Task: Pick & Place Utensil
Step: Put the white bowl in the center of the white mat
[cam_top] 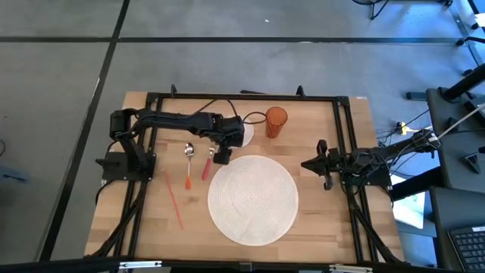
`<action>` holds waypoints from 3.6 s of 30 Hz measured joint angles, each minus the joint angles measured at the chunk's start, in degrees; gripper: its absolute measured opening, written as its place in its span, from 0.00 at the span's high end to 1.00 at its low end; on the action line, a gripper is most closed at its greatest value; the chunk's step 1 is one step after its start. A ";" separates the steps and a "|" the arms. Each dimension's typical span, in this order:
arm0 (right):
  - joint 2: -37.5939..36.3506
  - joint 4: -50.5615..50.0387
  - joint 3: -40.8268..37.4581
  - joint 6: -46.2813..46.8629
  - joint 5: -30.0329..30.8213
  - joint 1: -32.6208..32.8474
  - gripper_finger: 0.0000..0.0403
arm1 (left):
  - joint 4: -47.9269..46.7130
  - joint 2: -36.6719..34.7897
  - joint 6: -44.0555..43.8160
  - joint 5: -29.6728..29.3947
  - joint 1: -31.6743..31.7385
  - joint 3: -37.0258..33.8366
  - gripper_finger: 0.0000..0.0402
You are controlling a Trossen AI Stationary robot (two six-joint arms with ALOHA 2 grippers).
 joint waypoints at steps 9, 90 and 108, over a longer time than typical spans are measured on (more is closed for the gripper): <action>0.00 0.15 0.00 0.11 -0.02 0.00 0.95 | 4.00 0.46 0.04 -1.54 1.05 0.00 0.45; -0.02 0.63 0.00 0.36 -0.46 0.02 0.95 | -7.09 21.69 -16.63 0.78 -31.82 25.03 0.99; -0.02 0.79 0.00 -0.18 -0.46 0.02 0.95 | -8.98 23.78 -19.90 1.91 -31.87 28.63 0.97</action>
